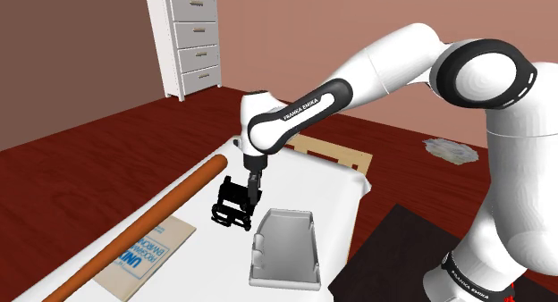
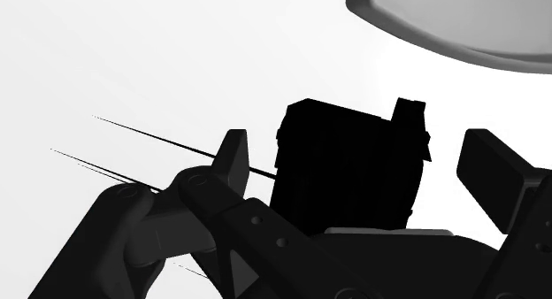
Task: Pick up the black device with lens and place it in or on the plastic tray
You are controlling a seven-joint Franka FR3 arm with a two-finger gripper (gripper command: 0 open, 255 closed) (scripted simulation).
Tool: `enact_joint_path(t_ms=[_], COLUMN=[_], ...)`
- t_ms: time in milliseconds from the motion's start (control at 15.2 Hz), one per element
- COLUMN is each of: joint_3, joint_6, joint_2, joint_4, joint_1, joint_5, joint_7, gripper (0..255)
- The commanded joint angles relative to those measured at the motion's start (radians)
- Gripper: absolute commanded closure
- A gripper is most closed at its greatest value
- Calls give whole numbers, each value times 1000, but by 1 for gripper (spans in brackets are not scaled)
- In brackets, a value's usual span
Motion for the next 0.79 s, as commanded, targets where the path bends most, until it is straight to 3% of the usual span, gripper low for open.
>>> enact_joint_path(t_ms=[0,264,330,726], joint_3=[0,0,0,0], joint_6=[2,2,2,2], joint_2=[1,1,1,0], joint_4=[-1,-1,-1,-1], joint_1=[0,0,0,0], joint_5=[0,0,0,0], joint_7=[0,0,0,0], gripper=[0,0,255,255])
